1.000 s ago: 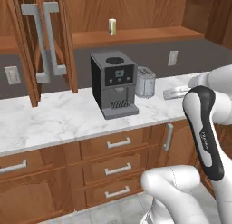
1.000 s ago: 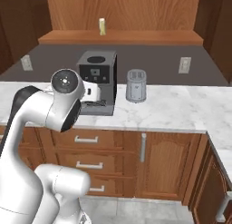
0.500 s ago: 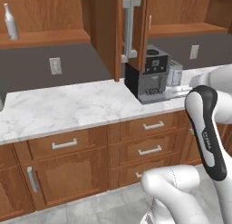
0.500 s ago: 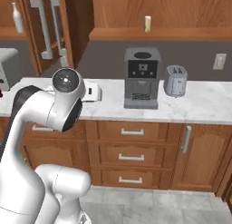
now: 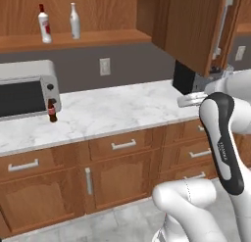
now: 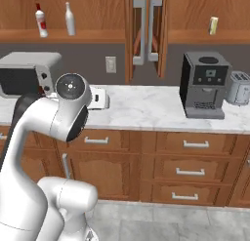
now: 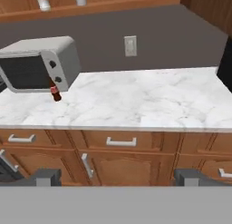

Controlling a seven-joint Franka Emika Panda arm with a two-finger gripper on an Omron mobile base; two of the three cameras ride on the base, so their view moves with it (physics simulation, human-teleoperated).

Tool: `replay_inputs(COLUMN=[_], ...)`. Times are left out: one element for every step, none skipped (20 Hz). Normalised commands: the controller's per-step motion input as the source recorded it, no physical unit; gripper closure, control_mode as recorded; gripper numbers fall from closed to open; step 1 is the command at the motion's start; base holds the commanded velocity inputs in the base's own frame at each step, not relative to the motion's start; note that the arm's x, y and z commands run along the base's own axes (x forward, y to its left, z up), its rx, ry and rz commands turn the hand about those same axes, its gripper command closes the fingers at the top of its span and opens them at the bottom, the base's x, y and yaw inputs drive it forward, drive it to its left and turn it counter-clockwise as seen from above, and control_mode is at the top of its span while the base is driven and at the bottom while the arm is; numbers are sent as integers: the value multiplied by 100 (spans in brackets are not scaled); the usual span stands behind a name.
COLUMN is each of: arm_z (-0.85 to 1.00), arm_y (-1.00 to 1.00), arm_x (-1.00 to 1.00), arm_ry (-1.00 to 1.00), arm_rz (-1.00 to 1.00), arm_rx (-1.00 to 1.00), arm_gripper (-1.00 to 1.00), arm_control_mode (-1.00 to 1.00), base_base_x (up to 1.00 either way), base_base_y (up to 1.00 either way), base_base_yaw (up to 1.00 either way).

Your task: Sort all alcoholic drinks to one cabinet, and non-alcoholic drinks to the other.

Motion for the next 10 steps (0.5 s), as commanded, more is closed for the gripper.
replay_inputs(arm_z=[0, 0, 0, 0, 0, 0, 0, 0, 0, 0], arm_y=[0, 0, 0, 0, 0, 0, 0, 0, 0, 0], arm_x=[0, 0, 0, 0, 0, 0, 0, 0, 0, 0], arm_ry=[0, 0, 0, 0, 0, 0, 0, 0, 0, 0], arm_rz=[0, 0, 0, 0, 0, 0, 0, 0, 0, 0], arm_rx=[0, 0, 0, 0, 0, 0, 0, 0, 0, 0], arm_gripper=[-100, -100, -100, -100, -100, -100, -100, -100, -100, -100], arm_control_mode=[100, 100, 100, 100, 100, 100, 100, 100, 100, 100], base_base_x=[0, 0, 0, 0, 9, 21, 34, 36, 40, 44], base_base_y=[100, 100, 94, 94, 87, 78, 64, 49, 52, 44], base_base_yaw=[-1, -1, -1, -1, -1, -1, 0, 0, 0, 0])
